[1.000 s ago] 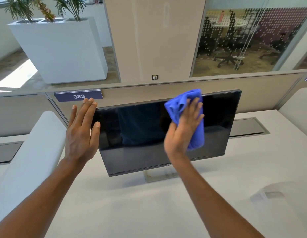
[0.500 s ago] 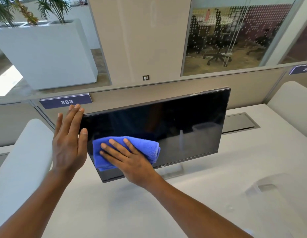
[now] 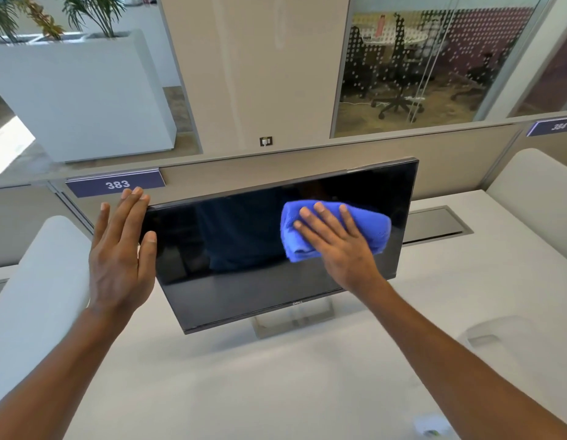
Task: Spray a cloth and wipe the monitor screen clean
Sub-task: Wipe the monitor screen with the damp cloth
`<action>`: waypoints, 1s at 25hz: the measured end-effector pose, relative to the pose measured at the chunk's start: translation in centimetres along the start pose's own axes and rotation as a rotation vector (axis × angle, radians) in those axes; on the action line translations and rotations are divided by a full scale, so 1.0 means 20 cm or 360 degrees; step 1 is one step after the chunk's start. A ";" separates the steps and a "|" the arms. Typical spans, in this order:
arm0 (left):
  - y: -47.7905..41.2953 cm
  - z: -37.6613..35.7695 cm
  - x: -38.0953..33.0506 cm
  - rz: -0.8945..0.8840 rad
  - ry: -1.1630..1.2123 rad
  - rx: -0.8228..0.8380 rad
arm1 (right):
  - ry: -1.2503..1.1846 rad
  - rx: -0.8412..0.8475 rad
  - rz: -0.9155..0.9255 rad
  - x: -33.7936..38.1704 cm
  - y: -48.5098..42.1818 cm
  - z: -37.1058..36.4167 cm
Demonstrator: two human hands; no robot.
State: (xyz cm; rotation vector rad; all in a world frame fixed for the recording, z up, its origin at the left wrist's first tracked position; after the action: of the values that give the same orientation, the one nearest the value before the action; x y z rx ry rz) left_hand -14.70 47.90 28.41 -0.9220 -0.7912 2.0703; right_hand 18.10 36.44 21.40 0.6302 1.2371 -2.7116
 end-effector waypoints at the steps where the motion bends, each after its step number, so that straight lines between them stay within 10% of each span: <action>1: 0.00 0.00 0.00 -0.0003 0.0000 -0.0001 | -0.0021 -0.0012 -0.0127 -0.11 -0.02 0.01; 10: 0.00 0.00 -0.02 -0.0052 0.0009 -0.0036 | -0.0430 -0.0123 -0.1682 -0.57 0.33 -0.06; 25: -0.03 -0.02 0.02 -0.0021 0.0005 0.0015 | -0.1308 0.0277 -0.3003 0.54 0.54 -0.14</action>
State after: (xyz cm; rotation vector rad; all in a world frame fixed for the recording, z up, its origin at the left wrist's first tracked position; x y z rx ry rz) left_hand -14.31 48.71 28.47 -0.9126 -0.7834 2.0591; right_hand 11.86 32.26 7.72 -2.6415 1.4909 -3.0550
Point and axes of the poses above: each hand's wrist, its own y-axis away from the middle knuckle, its own z-axis out of the back of the hand, x = y × z, the point moved 10 cm from there along -y, towards the middle knuckle, and after that the axes turned 15 degrees about y, right-handed, at the moved point
